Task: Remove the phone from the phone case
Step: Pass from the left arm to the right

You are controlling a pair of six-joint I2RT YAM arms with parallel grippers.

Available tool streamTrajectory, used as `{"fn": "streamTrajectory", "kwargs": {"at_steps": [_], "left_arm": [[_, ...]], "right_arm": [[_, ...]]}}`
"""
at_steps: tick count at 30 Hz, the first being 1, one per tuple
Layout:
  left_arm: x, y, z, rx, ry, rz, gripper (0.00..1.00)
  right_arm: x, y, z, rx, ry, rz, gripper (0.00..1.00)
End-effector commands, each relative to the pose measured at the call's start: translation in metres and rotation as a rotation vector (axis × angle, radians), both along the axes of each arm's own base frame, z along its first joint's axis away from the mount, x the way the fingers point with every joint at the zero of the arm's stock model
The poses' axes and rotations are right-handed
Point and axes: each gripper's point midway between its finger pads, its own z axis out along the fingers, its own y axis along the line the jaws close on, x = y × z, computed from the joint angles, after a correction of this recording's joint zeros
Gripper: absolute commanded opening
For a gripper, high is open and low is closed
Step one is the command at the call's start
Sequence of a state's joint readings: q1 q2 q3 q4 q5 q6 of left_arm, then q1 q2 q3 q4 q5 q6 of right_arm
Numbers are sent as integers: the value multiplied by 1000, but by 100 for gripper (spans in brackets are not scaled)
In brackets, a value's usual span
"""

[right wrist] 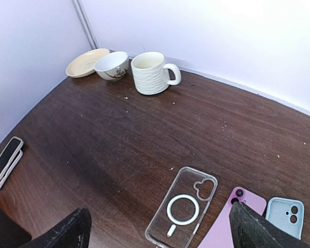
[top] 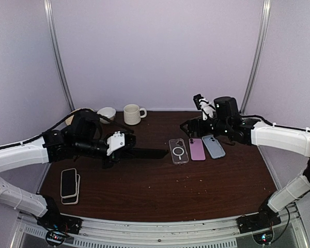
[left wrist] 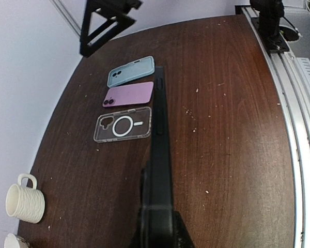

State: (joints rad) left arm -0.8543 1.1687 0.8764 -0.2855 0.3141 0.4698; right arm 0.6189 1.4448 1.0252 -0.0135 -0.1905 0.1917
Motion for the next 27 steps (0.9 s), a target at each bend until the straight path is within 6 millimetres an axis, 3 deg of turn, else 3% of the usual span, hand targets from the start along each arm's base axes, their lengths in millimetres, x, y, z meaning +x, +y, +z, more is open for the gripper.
{"fn": "streamTrajectory", "kwargs": {"at_steps": [1,6,11,16,21,27], "left_arm": [[28,-9,40,-112,68,160,0],[51,-11,42,-96,212,305,0],[64,-15,45,-135,396,361,0],[69,-21,53,-190,583,381,0],[62,-28,67,-251,702,336,0],[50,-34,74,-264,795,276,0]], "right_arm": [[-31,13,30,-24,-191,148,99],[-82,32,53,-97,-420,319,100],[-119,51,54,-210,-600,431,99],[-131,73,48,-342,-702,477,100],[-124,96,42,-461,-759,478,99],[-111,112,51,-504,-813,440,100]]}}
